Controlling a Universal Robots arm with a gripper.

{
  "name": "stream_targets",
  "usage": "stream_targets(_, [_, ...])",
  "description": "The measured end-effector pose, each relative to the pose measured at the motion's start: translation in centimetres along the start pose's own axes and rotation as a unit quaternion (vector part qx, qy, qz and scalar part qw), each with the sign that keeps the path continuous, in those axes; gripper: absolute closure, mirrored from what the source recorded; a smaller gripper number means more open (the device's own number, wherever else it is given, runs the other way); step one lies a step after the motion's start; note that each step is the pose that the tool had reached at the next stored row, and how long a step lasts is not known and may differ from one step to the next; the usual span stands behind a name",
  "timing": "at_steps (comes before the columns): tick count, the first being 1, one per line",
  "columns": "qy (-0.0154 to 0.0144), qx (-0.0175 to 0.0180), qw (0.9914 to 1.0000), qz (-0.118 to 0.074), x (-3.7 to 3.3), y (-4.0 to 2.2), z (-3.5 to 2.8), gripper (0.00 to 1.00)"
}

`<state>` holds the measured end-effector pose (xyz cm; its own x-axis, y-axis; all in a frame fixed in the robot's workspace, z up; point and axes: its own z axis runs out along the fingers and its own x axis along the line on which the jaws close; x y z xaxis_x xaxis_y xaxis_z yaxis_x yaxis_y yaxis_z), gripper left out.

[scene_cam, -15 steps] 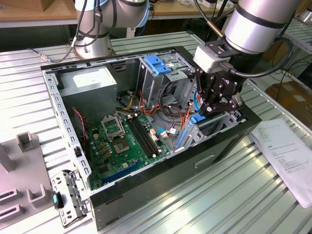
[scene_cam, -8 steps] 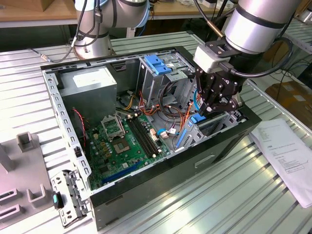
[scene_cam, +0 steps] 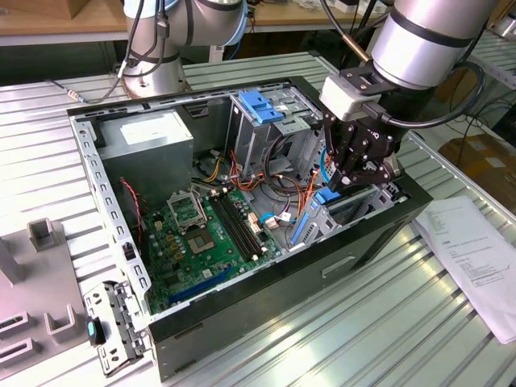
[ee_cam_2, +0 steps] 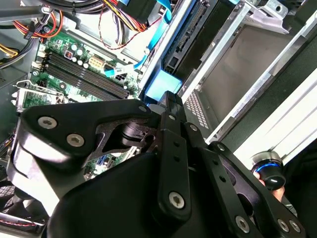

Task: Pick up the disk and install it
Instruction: 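Insert the first disk wire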

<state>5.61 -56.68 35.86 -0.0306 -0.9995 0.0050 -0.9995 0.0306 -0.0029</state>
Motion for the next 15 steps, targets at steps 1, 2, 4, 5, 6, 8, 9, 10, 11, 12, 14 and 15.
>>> stream_targets(1, [0.0001, 0.0000, 1.00000, 0.000, 0.00, -0.07, 0.00, 0.89])
stream_targets(2, [0.0000, 0.0000, 1.00000, 0.000, -0.01, -0.25, 0.02, 0.89])
stream_targets(4, [0.0004, 0.0000, 1.00000, 0.000, -0.01, -0.48, 0.02, 0.89])
stream_targets(5, [0.0005, 0.0000, 1.00000, 0.000, -0.02, -0.64, 0.03, 0.89])
stream_targets(6, [0.0006, 0.0000, 1.00000, 0.000, -0.02, -0.78, 0.03, 0.89])
stream_targets(8, [0.0010, 0.0000, 1.00000, 0.000, -0.04, -1.38, 0.05, 0.89])
stream_targets(9, [0.0011, 0.0001, 1.00000, 0.000, -0.05, -1.75, 0.05, 0.89])
stream_targets(10, [0.0011, 0.0000, 1.00000, 0.000, -0.06, -1.92, 0.05, 0.89])
stream_targets(11, [0.0011, 0.0001, 0.99999, -0.004, -0.07, -2.04, 0.05, 0.89])
stream_targets(12, [0.0010, 0.0001, 0.99995, -0.010, -0.07, -2.06, 0.05, 0.89])
stream_targets(14, [0.0010, 0.0002, 0.99966, -0.026, -0.07, -2.08, 0.05, 0.89])
stream_targets(15, [0.0010, 0.0002, 0.99951, -0.031, -0.06, -2.08, 0.02, 0.89])
